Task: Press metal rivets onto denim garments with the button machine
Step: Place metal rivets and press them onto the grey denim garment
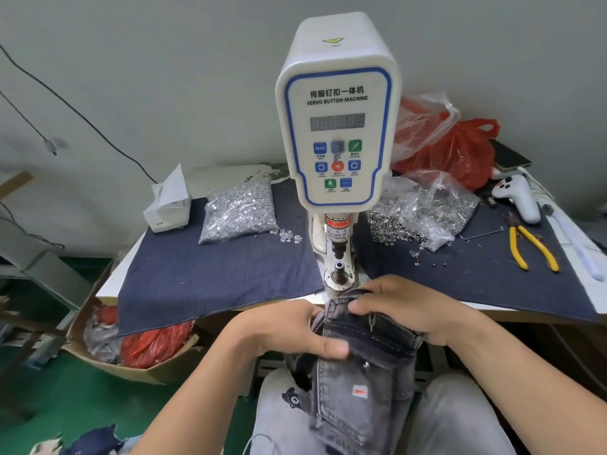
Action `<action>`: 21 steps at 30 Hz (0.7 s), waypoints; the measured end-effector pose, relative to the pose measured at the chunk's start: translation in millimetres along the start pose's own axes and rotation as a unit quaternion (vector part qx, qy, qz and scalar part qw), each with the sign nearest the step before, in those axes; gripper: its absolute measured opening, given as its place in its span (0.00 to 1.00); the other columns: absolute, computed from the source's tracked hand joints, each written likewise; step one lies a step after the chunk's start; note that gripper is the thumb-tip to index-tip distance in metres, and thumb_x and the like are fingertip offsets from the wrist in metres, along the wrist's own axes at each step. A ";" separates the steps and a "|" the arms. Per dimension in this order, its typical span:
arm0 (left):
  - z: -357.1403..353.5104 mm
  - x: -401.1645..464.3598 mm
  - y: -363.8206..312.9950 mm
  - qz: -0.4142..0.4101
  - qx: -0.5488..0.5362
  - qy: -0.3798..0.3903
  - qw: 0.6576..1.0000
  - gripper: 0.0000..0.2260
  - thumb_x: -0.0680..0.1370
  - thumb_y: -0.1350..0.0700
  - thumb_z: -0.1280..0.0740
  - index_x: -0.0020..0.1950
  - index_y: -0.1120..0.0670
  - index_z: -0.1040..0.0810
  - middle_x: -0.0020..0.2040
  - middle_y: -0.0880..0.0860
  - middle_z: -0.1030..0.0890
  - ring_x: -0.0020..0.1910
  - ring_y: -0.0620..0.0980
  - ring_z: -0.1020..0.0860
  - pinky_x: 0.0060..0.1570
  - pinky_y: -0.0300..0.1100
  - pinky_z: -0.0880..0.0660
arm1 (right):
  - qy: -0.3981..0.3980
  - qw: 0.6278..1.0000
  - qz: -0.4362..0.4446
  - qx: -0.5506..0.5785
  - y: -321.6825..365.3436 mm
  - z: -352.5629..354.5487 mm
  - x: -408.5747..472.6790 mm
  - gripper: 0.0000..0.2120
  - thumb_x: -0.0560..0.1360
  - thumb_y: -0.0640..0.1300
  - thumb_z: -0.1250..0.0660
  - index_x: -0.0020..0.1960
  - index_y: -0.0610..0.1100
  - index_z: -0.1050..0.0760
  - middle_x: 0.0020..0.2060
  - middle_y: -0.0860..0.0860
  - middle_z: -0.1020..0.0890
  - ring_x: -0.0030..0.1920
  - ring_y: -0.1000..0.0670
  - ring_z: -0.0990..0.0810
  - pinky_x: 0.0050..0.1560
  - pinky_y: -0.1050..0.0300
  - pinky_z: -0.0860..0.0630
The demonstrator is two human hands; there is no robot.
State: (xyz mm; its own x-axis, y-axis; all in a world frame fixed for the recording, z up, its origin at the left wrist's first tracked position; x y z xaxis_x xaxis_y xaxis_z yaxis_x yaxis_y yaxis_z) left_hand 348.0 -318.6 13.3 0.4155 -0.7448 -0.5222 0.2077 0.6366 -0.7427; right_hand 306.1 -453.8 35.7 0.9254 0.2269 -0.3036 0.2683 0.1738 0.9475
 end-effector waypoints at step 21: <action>14.2 26.5 6.6 -0.068 -0.347 -0.192 0.916 0.18 0.79 0.41 0.29 0.58 0.54 0.12 0.56 0.56 0.12 0.58 0.57 0.14 0.65 0.54 0.21 | 0.022 0.991 -0.121 0.057 -35.2 49.2 2.9 0.15 0.73 0.49 0.21 0.50 0.36 0.14 0.51 0.36 0.14 0.49 0.42 0.14 0.51 0.50 0.18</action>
State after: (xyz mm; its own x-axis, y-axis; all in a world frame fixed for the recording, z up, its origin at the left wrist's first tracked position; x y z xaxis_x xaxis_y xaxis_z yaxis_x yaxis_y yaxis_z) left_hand 372.9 -331.3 0.5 0.7364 -0.5970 -0.3184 -0.2765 0.1640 -0.9469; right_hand 312.5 -506.5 6.3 0.8188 0.2336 -0.5243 0.5108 0.1201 0.8512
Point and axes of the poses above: each hand's wrist, its own x-axis towards the middle knuckle, its own z-axis out of the back of the hand, y = z × x, the point moved 9 cm from there along x, towards the middle knuckle
